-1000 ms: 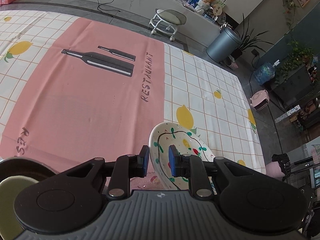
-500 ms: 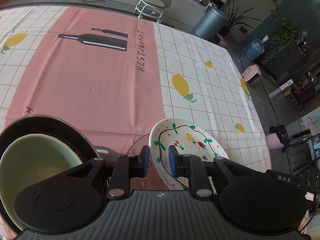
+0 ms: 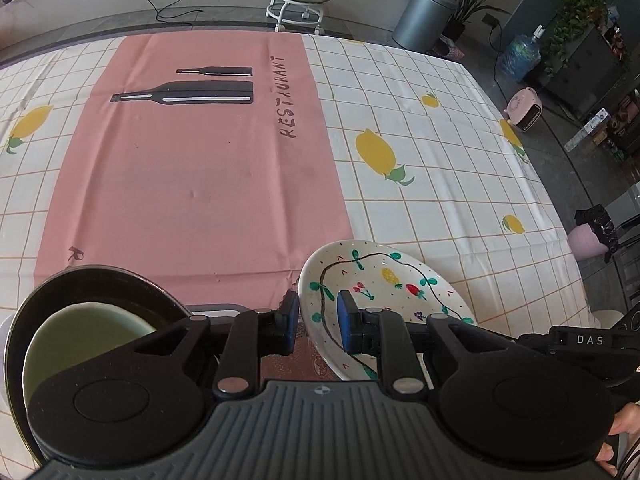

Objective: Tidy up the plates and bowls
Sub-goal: 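Lift the Fruity plate with both grippers toward the stacked pot, then lower the Fruity plate onto the table beside the pot and open both grippers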

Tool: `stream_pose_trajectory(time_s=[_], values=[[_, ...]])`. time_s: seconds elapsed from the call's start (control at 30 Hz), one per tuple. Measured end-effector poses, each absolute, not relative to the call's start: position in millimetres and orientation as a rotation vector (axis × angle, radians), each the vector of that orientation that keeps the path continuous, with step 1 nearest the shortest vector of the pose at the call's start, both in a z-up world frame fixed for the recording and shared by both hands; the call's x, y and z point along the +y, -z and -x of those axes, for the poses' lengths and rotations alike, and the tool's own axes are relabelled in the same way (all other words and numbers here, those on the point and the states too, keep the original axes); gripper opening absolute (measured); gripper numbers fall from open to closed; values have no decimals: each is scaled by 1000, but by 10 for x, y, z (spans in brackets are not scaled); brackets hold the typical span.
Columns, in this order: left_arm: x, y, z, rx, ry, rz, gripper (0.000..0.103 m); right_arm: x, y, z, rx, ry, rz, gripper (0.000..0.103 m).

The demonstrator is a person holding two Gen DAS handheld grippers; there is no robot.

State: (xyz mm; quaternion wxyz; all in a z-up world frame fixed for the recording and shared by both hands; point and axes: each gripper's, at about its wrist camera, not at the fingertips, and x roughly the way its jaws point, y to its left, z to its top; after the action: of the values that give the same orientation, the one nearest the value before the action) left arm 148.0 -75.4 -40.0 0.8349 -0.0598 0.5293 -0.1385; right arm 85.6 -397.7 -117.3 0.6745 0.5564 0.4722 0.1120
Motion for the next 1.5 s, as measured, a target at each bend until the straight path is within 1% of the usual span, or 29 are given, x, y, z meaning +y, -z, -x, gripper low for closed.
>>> stream_pose_trajectory(time_s=[0.1, 0.17, 0.2, 0.23, 0.33, 0.4, 0.53, 0.7, 0.8, 0.87, 0.93, 1.03, 1.23, 1.5], values=[[-790, 420, -1470, 1116, 292, 101, 23, -3973, 1167, -867, 1063, -264, -1262, 5], [-813, 426, -1468, 1116, 289, 96, 23, -3969, 1165, -867, 1062, -272, -1267, 3], [-825, 428, -1466, 1111, 281, 85, 23, -3958, 1169, -871, 1073, -272, -1262, 6], [-835, 429, -1462, 1108, 277, 76, 23, -3944, 1157, -869, 1073, -249, -1234, 7], [-841, 426, -1469, 1108, 278, 72, 23, -3944, 1159, -867, 1083, -257, -1238, 2], [-800, 417, -1483, 1118, 284, 110, 23, -3937, 1158, -871, 1089, -270, -1233, 2], [-664, 377, -1492, 1149, 313, 237, 23, -3817, 1093, -890, 1130, -261, -1103, 2], [-589, 63, -1346, 999, 265, 185, 23, -3732, 1074, -871, 1156, -266, -1023, 2], [-521, -121, -1235, 957, 261, 177, 23, -3691, 1061, -858, 1167, -260, -981, 3], [-486, -194, -1148, 940, 243, 142, 25, -3661, 1053, -846, 1178, -252, -950, 4], [-469, -205, -1054, 933, 208, 84, 25, -3613, 1023, -834, 1178, -229, -902, 7], [-402, -154, -894, 911, 233, 55, 25, -3568, 969, -821, 1162, -218, -859, 8], [-60, -47, -814, 937, 256, 201, 25, -3517, 904, -775, 1140, -195, -807, 8], [404, -47, -703, 815, 177, 252, 25, -3478, 867, -767, 1129, -176, -781, 9]])
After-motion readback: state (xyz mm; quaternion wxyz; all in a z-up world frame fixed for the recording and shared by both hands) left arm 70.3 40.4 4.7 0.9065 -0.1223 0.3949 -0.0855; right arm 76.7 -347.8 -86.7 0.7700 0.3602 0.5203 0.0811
